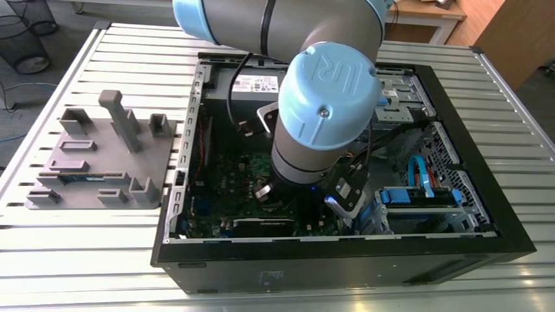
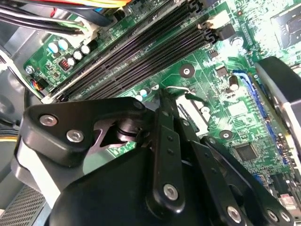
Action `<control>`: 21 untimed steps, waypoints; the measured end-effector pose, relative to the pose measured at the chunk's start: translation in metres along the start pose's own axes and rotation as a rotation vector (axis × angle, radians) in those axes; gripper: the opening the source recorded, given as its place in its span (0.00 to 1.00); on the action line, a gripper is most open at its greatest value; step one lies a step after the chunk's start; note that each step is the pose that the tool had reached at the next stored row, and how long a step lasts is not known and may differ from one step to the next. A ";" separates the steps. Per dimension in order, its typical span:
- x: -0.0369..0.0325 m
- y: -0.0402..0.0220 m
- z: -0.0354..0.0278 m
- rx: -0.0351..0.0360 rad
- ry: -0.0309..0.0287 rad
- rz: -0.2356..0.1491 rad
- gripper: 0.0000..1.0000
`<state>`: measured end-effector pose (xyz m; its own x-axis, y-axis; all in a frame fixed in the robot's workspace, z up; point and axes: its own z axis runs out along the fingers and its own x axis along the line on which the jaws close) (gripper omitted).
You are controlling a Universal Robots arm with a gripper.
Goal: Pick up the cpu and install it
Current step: 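Install the first cpu locking lever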
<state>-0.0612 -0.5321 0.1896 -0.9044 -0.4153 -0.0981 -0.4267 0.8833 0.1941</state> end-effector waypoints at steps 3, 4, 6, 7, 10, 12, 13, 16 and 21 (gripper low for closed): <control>0.0003 -0.0007 0.0003 0.0005 -0.0013 0.000 0.11; 0.0003 -0.0010 0.0006 0.0004 -0.0019 -0.001 0.11; -0.0001 -0.0019 0.0013 0.0005 -0.0030 -0.001 0.11; -0.0004 -0.0024 0.0016 0.0006 -0.0034 -0.001 0.11; -0.0021 -0.0040 0.0026 0.0002 -0.0044 -0.001 0.11; -0.0026 -0.0051 0.0030 0.0006 -0.0047 -0.001 0.11; -0.0023 -0.0056 0.0033 0.0003 -0.0050 -0.001 0.11; -0.0018 -0.0066 0.0039 -0.0011 -0.0066 -0.001 0.11; -0.0001 -0.0068 0.0036 -0.0019 -0.0076 -0.001 0.11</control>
<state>-0.0581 -0.5374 0.1847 -0.9037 -0.4149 -0.1057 -0.4280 0.8823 0.1958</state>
